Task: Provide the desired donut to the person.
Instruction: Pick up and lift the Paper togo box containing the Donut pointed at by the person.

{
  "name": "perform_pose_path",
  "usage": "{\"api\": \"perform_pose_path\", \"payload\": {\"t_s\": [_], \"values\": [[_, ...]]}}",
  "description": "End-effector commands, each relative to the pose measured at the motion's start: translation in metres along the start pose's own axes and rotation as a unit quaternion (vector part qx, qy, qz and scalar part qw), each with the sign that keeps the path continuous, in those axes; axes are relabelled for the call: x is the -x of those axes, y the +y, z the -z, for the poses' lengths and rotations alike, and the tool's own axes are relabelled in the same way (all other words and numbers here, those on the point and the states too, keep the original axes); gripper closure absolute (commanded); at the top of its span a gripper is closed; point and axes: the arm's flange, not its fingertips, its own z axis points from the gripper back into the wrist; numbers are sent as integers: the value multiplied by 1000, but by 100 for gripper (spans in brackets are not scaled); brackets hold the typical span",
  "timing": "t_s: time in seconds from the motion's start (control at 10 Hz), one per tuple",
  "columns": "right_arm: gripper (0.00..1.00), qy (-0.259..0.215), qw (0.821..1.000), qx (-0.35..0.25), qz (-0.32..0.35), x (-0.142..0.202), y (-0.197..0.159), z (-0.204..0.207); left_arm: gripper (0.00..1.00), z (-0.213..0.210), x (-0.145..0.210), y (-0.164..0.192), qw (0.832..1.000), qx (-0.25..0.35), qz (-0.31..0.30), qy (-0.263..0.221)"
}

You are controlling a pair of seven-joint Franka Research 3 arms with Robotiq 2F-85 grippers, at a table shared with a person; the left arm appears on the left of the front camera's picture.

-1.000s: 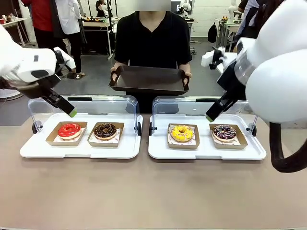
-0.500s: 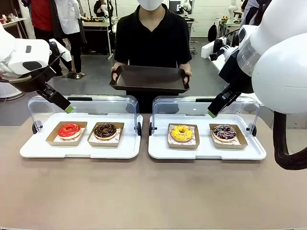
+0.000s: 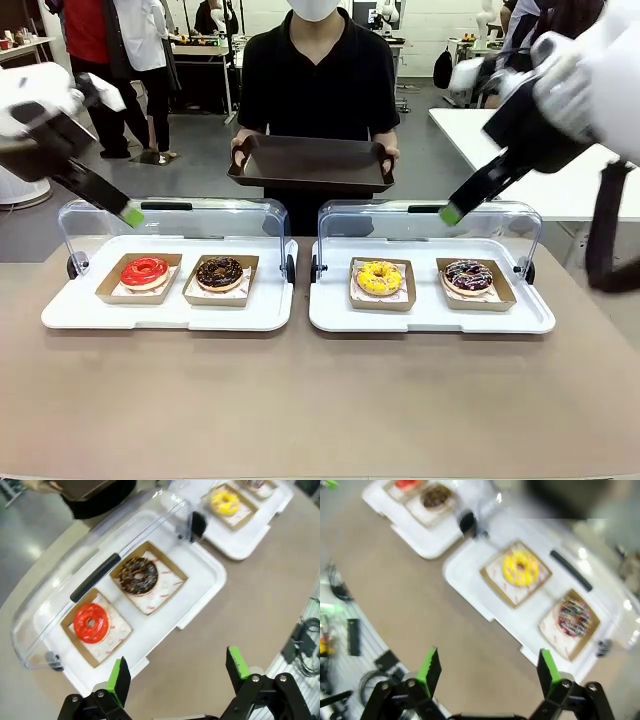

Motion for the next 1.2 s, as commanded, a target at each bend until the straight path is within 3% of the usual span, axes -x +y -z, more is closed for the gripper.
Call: {"api": "perform_pose_path", "payload": {"t_s": [0.0, 0.2, 0.4, 0.6, 0.9, 1.1], "values": [[0, -43, 991, -121, 26, -1, -49, -35, 0, -33, -9, 46, 994, 112, -5, -10], [0, -94, 977, -190, -2, 17, -101, -57, 0, -49, 7, 78, 984, 173, 8, -42], [0, -146, 957, -244, -64, 55, -149, -55, 0, -59, 37, 125, 972, 201, 67, -101], [0, -171, 940, -278, -95, 89, -176, -54, 0, -58, 78, 150, 960, 207, 95, -162], [0, -205, 930, -287, -106, 128, -199, -66, 0, -75, 106, 168, 948, 219, 118, -200], [0, -225, 935, -262, -83, 147, -206, -78, 0, -84, 121, 167, 949, 214, 110, -205]]}}
